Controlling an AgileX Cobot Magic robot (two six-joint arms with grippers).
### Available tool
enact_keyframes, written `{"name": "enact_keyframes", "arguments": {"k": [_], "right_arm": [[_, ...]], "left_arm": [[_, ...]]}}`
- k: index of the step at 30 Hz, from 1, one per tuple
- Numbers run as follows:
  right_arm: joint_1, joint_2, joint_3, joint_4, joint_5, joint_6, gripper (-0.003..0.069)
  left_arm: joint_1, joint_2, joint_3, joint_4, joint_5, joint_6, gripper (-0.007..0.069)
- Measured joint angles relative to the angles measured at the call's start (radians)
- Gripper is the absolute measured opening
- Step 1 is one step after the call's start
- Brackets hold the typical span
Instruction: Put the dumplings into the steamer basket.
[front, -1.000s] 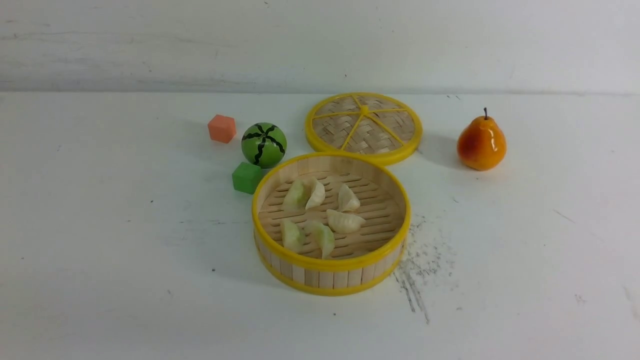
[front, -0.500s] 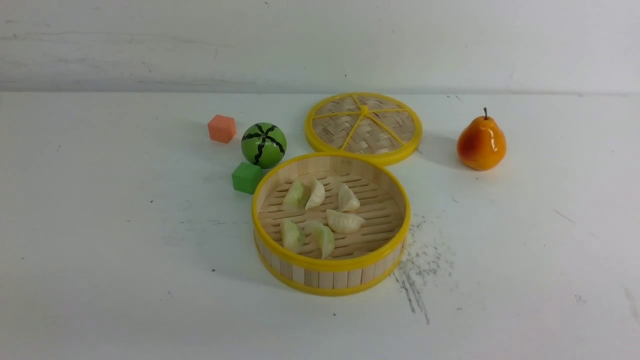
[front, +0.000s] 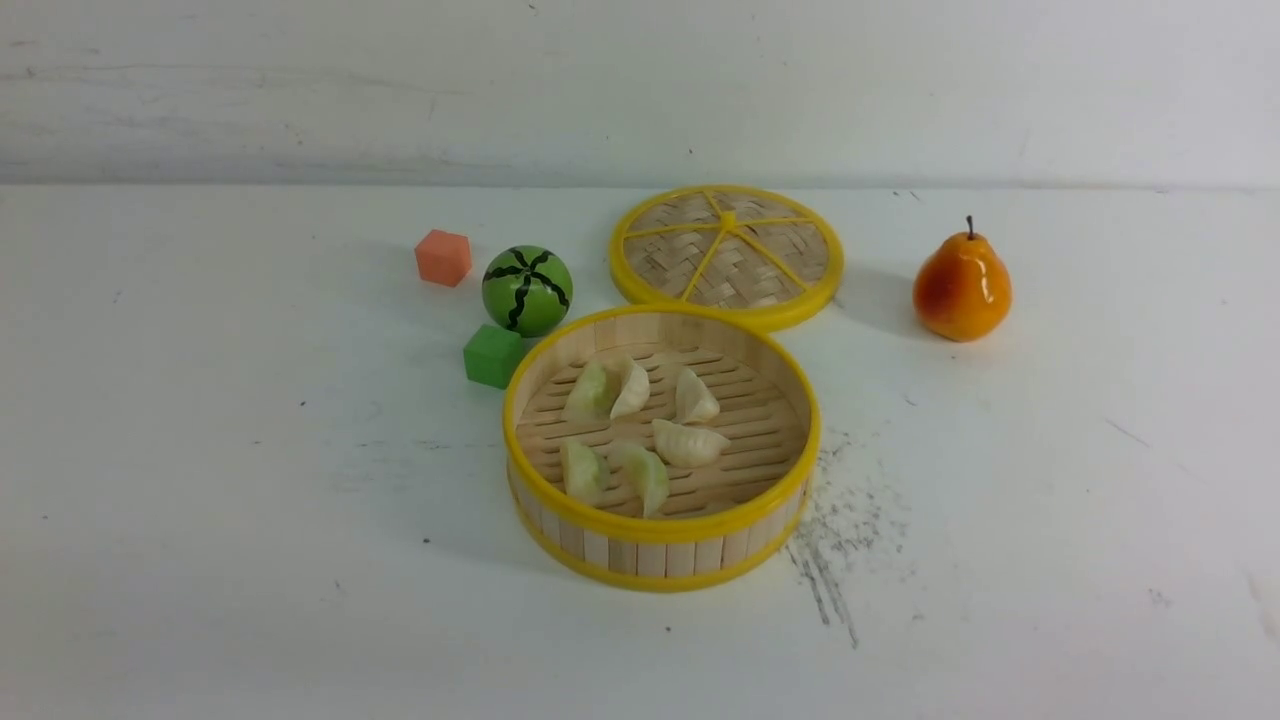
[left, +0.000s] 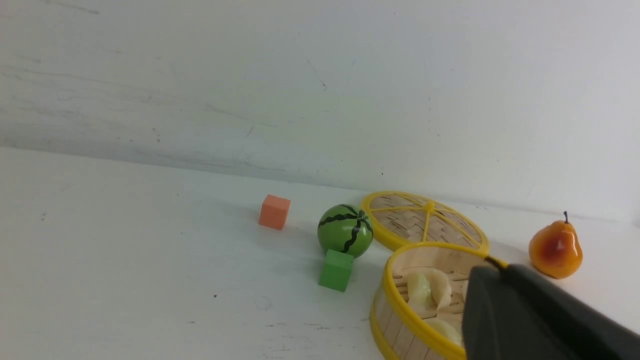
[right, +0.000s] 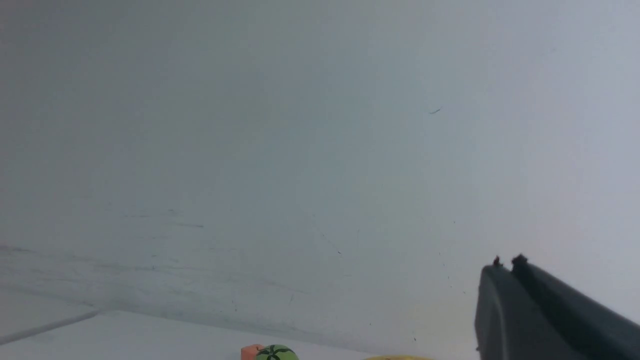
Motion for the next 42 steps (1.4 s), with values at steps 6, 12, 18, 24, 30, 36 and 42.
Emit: {"name": "enact_keyframes", "arguments": {"k": [6, 12, 18, 24, 30, 36, 42], "right_arm": [[0.0, 0.0, 0.0, -0.01, -0.001, 0.0, 0.0013], [0.0, 0.0, 0.04, -0.019, -0.046, 0.0, 0.0018], [-0.001, -0.001, 0.049, 0.007, 0.006, 0.0, 0.002], [-0.153, -0.001, 0.049, 0.122, 0.035, -0.001, 0.0027], [-0.413, -0.001, 0.049, 0.16, 0.239, -0.011, -0.0006], [-0.45, -0.001, 0.049, 0.213, 0.564, -0.112, -0.0022], [-0.408, -0.001, 0.042, 0.251, 0.71, -0.219, -0.0022]], "left_arm": [[0.0, 0.0, 0.0, 0.0, 0.0, 0.0, -0.0013], [0.0, 0.0, 0.0, 0.0, 0.0, 0.0, -0.0013], [0.0, 0.0, 0.0, -0.001, 0.001, 0.0, -0.0013], [0.0, 0.0, 0.0, -0.001, 0.001, 0.0, -0.0012], [0.0, 0.0, 0.0, -0.001, 0.001, 0.0, -0.0011], [0.0, 0.0, 0.0, -0.001, 0.001, 0.0, -0.0011], [0.0, 0.0, 0.0, -0.001, 0.001, 0.0, -0.0009]]}}
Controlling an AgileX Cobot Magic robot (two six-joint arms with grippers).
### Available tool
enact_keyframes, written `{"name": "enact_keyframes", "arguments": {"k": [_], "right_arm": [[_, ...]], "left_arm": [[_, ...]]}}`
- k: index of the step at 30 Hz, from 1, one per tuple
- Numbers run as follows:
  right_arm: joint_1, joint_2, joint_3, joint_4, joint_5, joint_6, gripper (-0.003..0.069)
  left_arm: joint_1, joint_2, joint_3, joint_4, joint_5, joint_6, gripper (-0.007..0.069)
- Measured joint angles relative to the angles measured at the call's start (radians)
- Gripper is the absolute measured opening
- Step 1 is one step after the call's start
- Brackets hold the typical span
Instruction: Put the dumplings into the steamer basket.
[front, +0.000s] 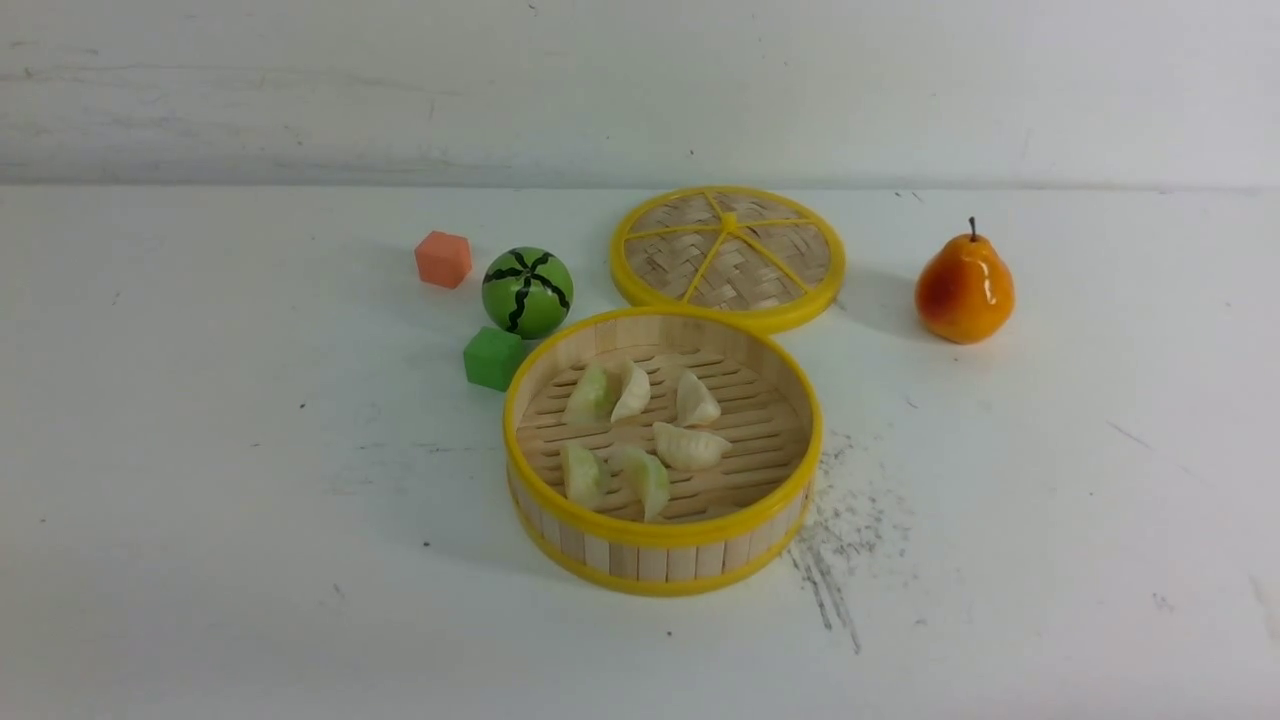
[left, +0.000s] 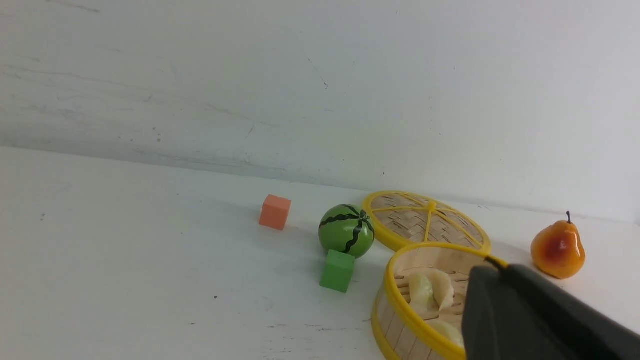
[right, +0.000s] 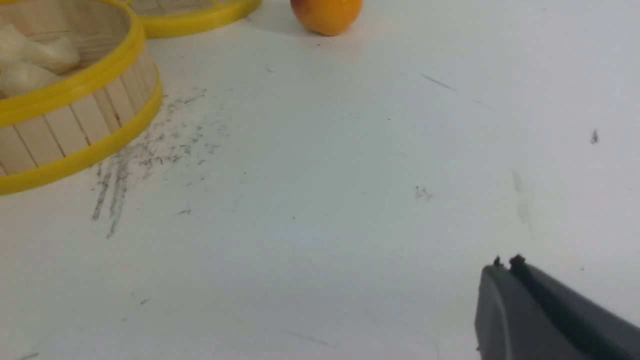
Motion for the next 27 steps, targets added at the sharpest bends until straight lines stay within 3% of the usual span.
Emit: {"name": "enact_keyframes", "arguments": {"k": [27], "right_arm": [[0.039, 0.0, -0.001, 0.008, 0.007, -0.013, -0.0006]], "left_arm": [[0.0, 0.0, 0.0, 0.0, 0.0, 0.0, 0.0]]}}
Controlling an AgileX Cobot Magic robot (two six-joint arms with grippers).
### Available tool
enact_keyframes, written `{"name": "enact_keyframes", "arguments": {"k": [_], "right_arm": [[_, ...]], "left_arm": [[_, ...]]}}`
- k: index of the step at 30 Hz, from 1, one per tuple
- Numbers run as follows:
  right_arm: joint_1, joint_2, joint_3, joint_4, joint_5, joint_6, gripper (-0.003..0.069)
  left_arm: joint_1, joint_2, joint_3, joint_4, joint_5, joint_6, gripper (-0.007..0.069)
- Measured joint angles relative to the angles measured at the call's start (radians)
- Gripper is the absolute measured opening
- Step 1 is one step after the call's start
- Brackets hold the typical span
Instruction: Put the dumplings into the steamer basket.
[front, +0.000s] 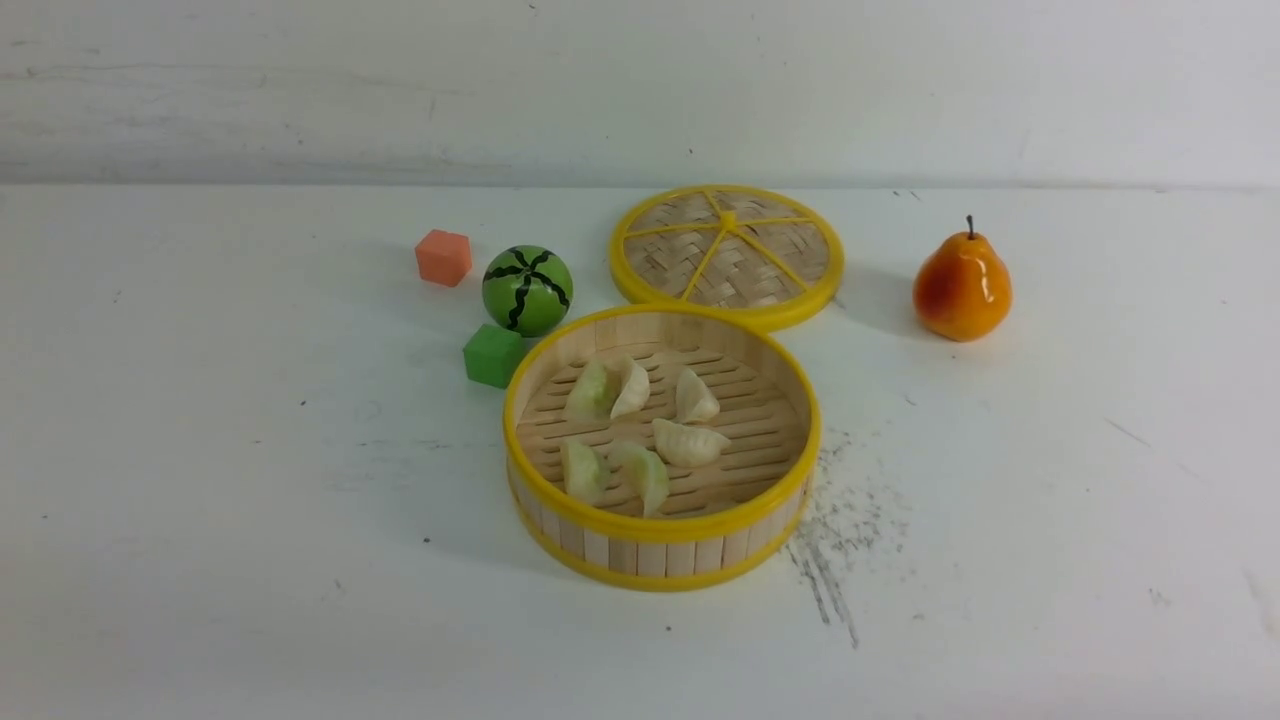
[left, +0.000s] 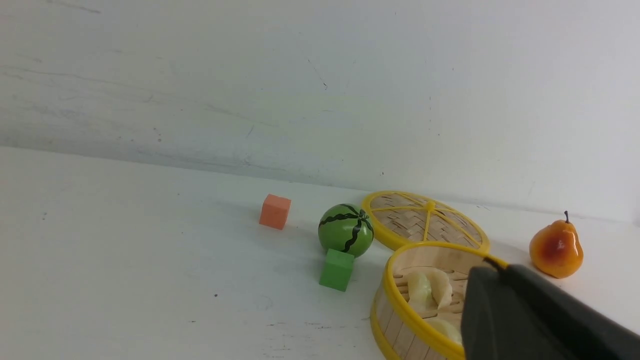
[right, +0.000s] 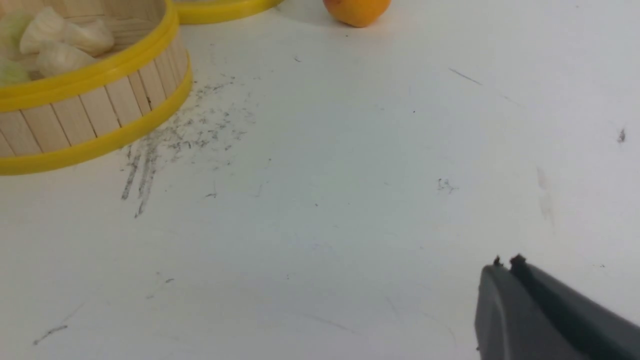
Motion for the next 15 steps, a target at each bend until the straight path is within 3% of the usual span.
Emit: {"name": "enact_keyframes", "arguments": {"k": [7, 11, 13, 15], "right_arm": [[0.0, 0.0, 0.0, 0.0, 0.0, 0.0, -0.0002], [0.0, 0.0, 0.0, 0.0, 0.0, 0.0, 0.0], [0.0, 0.0, 0.0, 0.0, 0.001, 0.0, 0.0002], [0.003, 0.0, 0.0, 0.0, 0.001, 0.0, 0.0001]], "left_arm": [[0.0, 0.0, 0.007, 0.001, -0.003, 0.0, 0.0], [0.044, -0.025, 0.043, -0.065, 0.003, 0.0, 0.0], [0.119, -0.042, 0.068, -0.19, -0.008, 0.018, 0.0], [0.248, -0.068, 0.1, -0.378, -0.074, 0.142, 0.0001]]}}
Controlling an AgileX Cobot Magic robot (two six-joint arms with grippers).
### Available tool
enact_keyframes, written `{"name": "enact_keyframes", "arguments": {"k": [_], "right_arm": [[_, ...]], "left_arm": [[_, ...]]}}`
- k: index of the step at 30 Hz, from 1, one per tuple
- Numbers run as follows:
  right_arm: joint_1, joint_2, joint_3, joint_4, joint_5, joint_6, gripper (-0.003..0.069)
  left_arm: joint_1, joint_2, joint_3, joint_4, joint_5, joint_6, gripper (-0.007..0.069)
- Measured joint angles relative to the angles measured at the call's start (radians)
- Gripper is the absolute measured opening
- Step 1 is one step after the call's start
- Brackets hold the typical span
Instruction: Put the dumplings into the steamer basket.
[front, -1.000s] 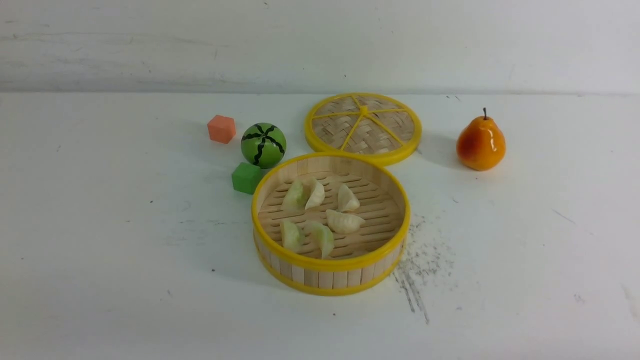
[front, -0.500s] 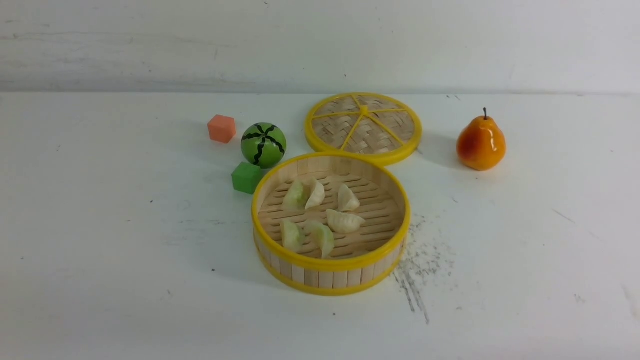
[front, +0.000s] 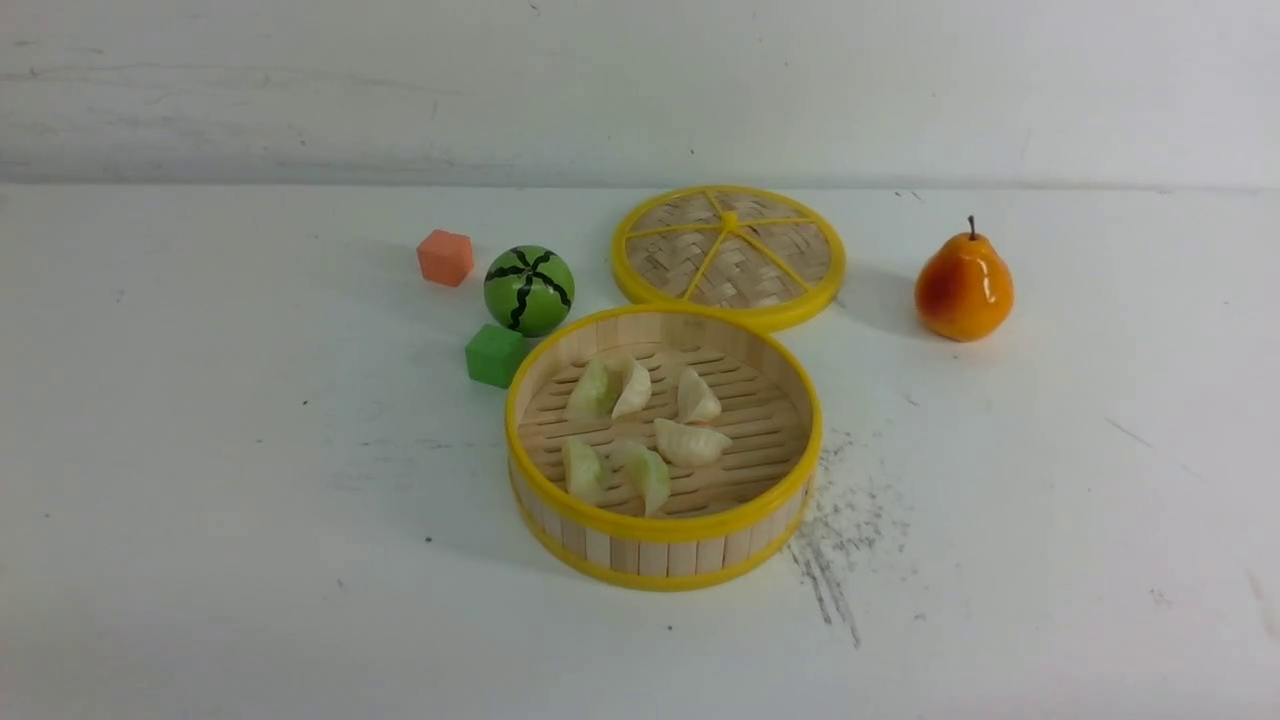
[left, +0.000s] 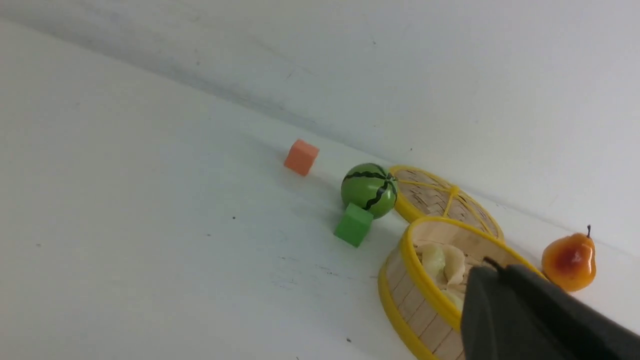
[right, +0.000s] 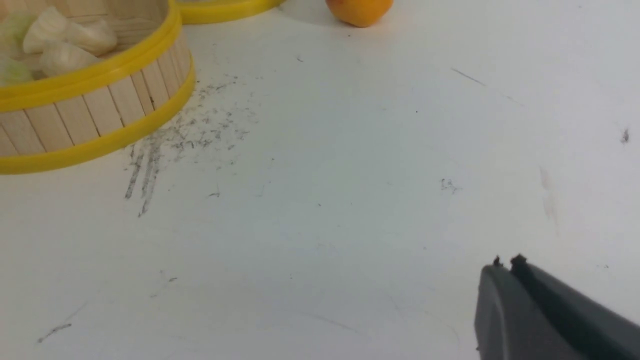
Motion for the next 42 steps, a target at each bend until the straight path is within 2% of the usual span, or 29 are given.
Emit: {"name": "enact_keyframes", "arguments": {"k": [1, 3, 4, 5, 7, 9, 12, 14, 17, 18, 24, 28, 33, 42], "right_arm": [[0.0, 0.0, 0.0, 0.0, 0.001, 0.0, 0.0001], [0.001, 0.0, 0.0, 0.0, 0.001, 0.0, 0.0003], [0.001, 0.0, 0.0, 0.0, 0.001, 0.0, 0.0005], [0.002, 0.0, 0.0, 0.0, 0.001, 0.0, 0.0006], [0.002, 0.0, 0.0, 0.0, 0.001, 0.0, 0.0009], [0.002, 0.0, 0.0, 0.0, 0.001, 0.0, 0.0012], [0.002, 0.0, 0.0, 0.0, 0.001, 0.0, 0.0016], [0.003, 0.0, 0.0, 0.0, 0.001, 0.0, 0.002], [0.003, 0.0, 0.0, 0.0, 0.001, 0.0, 0.0023], [0.003, 0.0, 0.0, 0.0, 0.001, 0.0, 0.0026], [0.004, 0.0, 0.0, 0.0, 0.001, 0.0, 0.0034], [0.004, 0.0, 0.0, 0.0, 0.001, 0.0, 0.0039], [0.004, 0.0, 0.0, 0.0, 0.001, 0.0, 0.0042], [0.004, 0.0, 0.0, 0.0, 0.001, 0.0, 0.0045]], "left_arm": [[0.021, -0.006, 0.008, -0.042, -0.024, 0.048, 0.0001], [0.126, -0.023, 0.034, -0.167, -0.123, 0.218, 0.0001], [0.193, -0.029, 0.06, -0.288, -0.226, 0.376, 0.0001], [0.217, -0.03, 0.074, -0.318, -0.273, 0.415, 0.0001], [0.269, -0.041, 0.133, -0.466, -0.431, 0.602, -0.0002], [0.284, -0.058, 0.176, -0.567, -0.498, 0.714, -0.0012], [0.288, -0.062, 0.189, -0.696, -0.415, 0.834, -0.0012], [0.289, -0.062, 0.193, -0.776, -0.224, 0.906, -0.0012], [0.289, -0.062, 0.2, -0.793, 0.064, 0.925, -0.0012], [0.289, -0.062, 0.2, -0.793, 0.109, 0.927, -0.0012], [0.289, -0.062, 0.2, -0.775, 0.141, 0.929, -0.0012], [0.289, -0.062, 0.2, -0.657, 0.145, 0.901, -0.0012], [0.289, -0.062, 0.2, -0.59, 0.145, 0.823, -0.0012], [0.289, -0.062, 0.2, -0.567, 0.149, 0.83, -0.0012]]}}
